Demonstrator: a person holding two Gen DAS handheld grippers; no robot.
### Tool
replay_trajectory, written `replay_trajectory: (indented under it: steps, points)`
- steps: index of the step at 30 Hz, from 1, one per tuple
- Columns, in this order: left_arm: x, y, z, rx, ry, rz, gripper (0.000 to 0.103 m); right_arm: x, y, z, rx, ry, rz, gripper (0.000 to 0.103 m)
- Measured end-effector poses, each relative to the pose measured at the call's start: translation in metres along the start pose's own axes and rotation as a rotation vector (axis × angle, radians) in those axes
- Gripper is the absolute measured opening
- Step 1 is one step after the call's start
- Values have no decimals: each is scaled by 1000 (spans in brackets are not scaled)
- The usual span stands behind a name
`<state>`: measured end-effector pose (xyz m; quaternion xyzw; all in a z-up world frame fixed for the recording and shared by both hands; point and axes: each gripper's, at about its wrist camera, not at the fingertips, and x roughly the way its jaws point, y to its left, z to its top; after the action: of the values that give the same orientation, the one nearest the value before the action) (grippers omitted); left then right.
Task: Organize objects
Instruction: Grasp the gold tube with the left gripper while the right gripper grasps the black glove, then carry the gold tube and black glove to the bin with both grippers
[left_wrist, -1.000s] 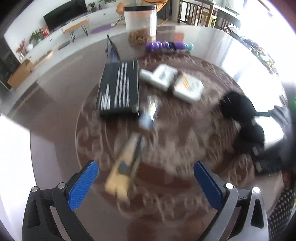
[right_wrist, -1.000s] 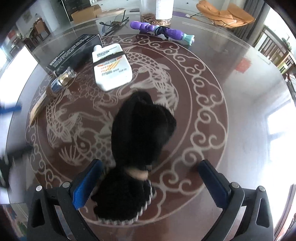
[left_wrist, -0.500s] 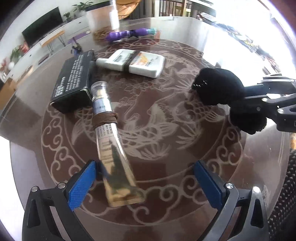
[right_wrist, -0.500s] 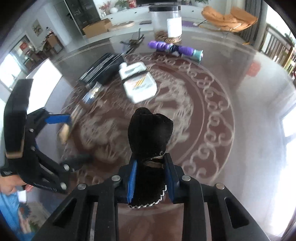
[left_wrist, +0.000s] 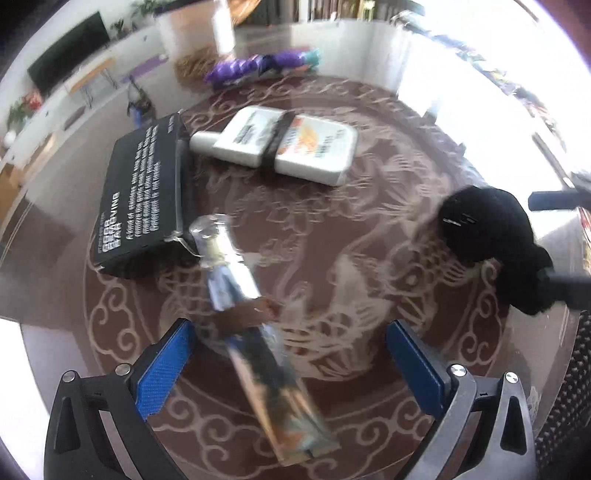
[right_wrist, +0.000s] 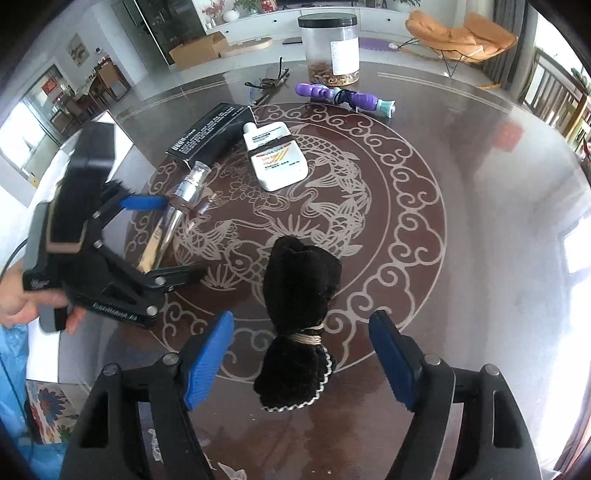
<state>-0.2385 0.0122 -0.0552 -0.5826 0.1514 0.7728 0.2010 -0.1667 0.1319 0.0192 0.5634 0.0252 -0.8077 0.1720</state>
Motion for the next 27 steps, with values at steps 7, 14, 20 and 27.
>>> replay_trajectory:
  steps: [7,14,20,27]
  points:
    - [-21,1,-11,-14,-110,13,38,-9,-26,0,93,-18,68,76]
    - [-42,-18,-52,-8,-267,-21,26,-19,-33,-1,85,1,55,76]
    - [-56,-14,-80,-73,-341,-64,26,-8,-4,6,34,22,52,76]
    - [-57,-12,-108,-130,-330,-112,26,21,13,8,-32,114,-13,38]
